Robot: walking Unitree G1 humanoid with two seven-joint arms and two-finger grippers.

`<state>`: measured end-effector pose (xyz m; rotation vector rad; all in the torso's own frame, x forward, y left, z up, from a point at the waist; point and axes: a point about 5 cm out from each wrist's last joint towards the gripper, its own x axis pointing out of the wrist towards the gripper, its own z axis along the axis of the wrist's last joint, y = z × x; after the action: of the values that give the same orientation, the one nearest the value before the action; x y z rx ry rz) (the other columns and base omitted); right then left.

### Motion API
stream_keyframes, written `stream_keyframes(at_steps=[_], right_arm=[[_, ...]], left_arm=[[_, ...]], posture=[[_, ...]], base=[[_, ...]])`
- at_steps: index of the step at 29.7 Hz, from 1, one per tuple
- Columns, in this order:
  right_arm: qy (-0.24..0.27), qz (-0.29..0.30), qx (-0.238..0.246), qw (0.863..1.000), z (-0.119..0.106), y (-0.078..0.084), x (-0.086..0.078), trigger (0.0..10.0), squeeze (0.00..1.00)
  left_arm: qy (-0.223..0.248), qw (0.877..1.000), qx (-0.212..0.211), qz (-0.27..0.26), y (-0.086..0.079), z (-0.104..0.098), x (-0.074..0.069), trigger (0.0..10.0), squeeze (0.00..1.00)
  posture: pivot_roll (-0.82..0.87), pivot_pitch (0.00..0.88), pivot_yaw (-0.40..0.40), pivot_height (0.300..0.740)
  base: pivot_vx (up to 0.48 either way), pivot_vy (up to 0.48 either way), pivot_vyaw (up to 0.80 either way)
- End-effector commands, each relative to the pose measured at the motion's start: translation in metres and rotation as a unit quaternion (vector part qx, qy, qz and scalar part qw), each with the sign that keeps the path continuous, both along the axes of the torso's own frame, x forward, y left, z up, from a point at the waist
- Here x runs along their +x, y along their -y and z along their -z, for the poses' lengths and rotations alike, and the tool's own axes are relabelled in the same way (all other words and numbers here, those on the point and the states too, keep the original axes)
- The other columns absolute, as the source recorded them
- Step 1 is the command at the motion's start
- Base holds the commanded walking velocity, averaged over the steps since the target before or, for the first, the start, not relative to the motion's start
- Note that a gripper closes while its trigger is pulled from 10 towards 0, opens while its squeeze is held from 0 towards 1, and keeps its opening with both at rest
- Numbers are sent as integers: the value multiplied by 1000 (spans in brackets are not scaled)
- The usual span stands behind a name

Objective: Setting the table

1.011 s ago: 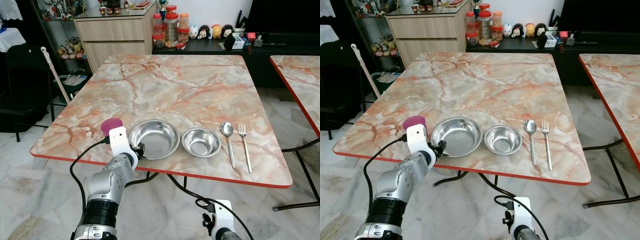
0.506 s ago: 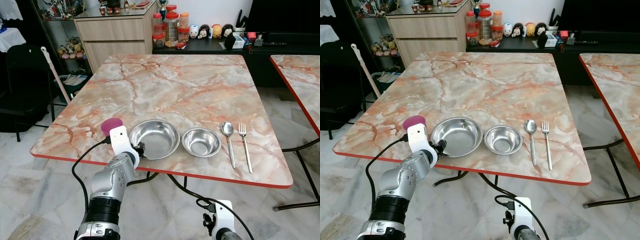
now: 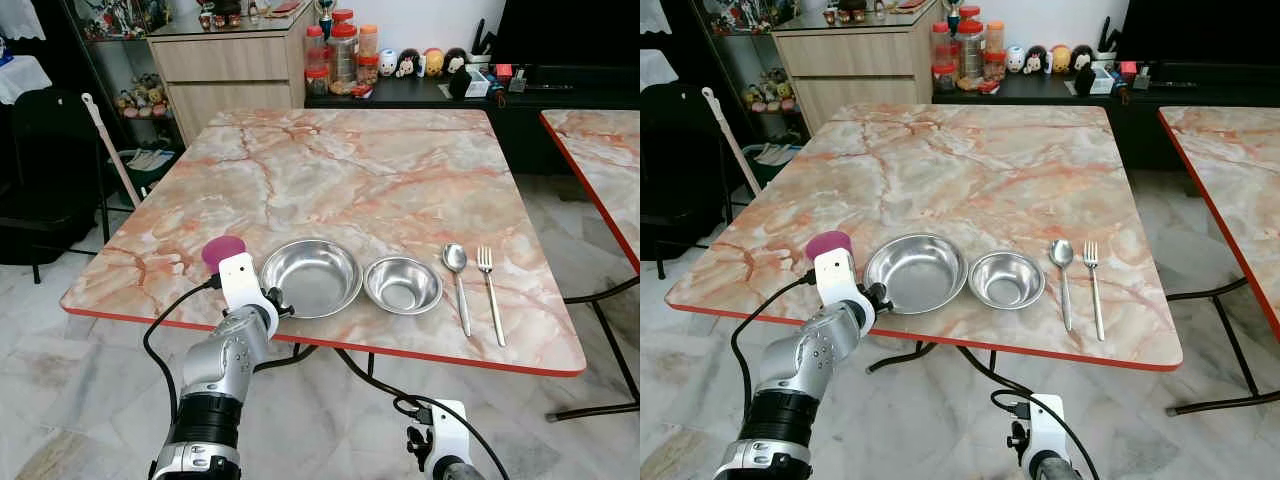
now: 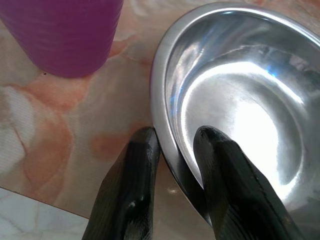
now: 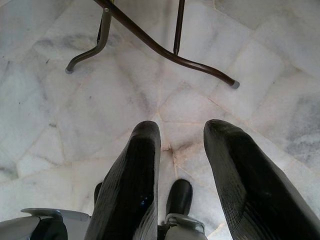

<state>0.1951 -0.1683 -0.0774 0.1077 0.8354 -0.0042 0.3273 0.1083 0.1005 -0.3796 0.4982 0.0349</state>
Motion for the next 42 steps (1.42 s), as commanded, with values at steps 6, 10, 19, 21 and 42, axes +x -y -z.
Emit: stream_keyframes(at_steps=[6,10,19,21,42], right_arm=[[2,7,4,1000,-1,-1,1,10000,0],[2,6,4,1000,-1,-1,1,10000,0],[3,5,5,1000,-1,-2,2,10000,0],[3,5,5,1000,-1,-2,2,10000,0],[5,-1,4,1000,-3,-3,7,10000,0]], left_arm=[[-16,1000,-3,12,4,4,-1,10000,0],[-20,1000,-5,15,4,4,-1,10000,0],[-18,1000,-3,15,4,4,-3,0,0],[-18,1000,-3,15,4,4,-3,0,0],[92,995,-26,-35,-15,-23,1,0,0]], posture=[[54,0,53,740],[55,0,54,740],[56,0,54,740],[56,0,54,740],[75,0,36,740]], base=[[0,0,0],[0,0,0],[0,0,0],[0,0,0],[0,0,0]])
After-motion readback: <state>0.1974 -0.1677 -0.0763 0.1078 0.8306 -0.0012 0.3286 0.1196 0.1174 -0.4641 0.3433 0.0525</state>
